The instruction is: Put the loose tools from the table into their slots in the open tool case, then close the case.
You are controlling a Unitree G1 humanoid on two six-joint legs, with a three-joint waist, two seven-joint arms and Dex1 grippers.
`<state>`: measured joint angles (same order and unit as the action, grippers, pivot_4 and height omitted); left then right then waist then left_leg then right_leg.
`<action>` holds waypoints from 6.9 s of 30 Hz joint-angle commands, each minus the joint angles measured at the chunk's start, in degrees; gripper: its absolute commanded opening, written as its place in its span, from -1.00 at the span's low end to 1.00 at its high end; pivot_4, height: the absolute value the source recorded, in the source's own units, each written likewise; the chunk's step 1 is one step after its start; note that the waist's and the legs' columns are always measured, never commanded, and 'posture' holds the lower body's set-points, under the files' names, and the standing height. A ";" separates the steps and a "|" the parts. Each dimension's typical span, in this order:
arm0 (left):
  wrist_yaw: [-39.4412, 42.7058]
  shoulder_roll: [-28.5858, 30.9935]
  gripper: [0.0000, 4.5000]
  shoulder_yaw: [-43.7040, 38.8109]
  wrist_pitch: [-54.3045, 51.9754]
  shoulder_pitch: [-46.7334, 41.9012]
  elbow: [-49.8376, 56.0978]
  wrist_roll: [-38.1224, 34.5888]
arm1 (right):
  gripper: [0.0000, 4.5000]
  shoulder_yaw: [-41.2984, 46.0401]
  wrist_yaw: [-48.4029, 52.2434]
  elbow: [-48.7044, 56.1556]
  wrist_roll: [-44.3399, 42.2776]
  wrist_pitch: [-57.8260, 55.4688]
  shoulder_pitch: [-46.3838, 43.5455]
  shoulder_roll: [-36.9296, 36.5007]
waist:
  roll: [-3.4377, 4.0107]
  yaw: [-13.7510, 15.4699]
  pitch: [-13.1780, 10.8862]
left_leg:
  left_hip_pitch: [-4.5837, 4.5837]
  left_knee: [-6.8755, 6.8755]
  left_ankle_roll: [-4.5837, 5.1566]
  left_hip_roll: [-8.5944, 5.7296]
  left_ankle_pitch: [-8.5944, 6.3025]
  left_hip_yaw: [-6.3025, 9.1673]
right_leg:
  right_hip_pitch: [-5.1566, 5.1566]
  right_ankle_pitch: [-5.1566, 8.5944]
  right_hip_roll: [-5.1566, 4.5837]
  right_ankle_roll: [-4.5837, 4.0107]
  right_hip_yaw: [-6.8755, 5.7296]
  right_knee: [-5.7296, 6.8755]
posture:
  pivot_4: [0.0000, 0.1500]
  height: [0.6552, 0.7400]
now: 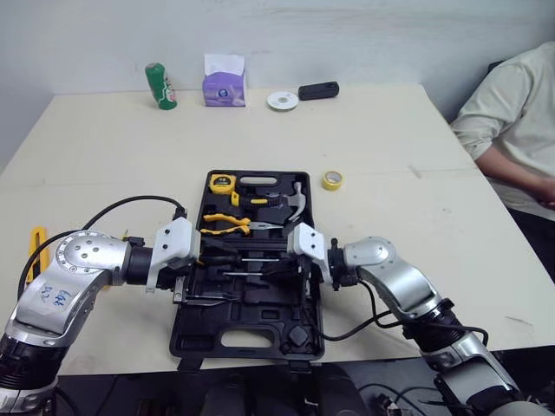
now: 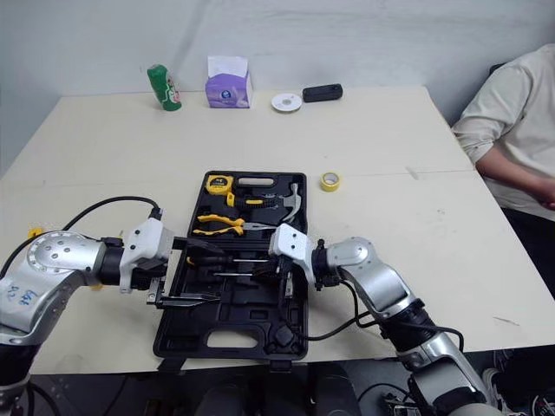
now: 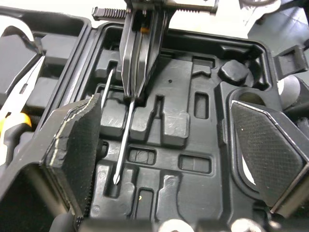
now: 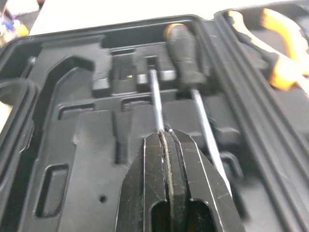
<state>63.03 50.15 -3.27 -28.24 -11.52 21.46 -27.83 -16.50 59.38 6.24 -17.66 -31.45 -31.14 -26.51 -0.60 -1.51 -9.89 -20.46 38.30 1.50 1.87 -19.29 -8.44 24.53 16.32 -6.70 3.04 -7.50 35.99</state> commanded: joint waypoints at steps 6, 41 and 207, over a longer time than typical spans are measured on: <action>-9.75 -3.74 1.00 -19.65 -3.61 15.41 3.85 -4.43 | -0.19 17.22 6.66 6.96 -11.59 -4.63 3.47 -13.79 | -0.05 -0.08 -0.14 | -0.06 -0.14 0.10 0.04 -0.09 0.01 | 0.02 0.00 0.02 0.00 -0.12 -0.27 | 1.00 0.80; -27.32 -15.14 1.00 -58.22 1.34 44.27 -10.88 -9.77 | 0.97 31.58 9.88 -24.23 -6.06 10.21 4.86 -32.93 | 0.04 -0.12 -0.48 | -0.02 -0.12 0.01 0.17 -0.79 -0.06 | 0.06 0.00 -0.04 -0.08 -0.09 -0.41 | 1.00 0.80; 7.40 -5.76 -0.98 8.54 27.03 0.84 -21.37 14.01 | 1.00 17.37 -1.19 24.91 -26.84 -9.15 11.09 -20.41 | -0.26 1.37 -0.74 | -0.53 0.84 0.31 0.14 -0.30 0.03 | 0.12 -0.16 0.07 0.19 -0.18 -0.10 | 1.00 0.80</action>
<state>69.96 43.52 3.50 0.60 -12.69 1.58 -15.26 -0.84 58.15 29.73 -43.23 -40.49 -19.39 -46.79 -0.86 -0.13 -10.63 -20.98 39.14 1.81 2.01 -19.59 -8.41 24.65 16.17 -6.63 3.23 -7.69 35.89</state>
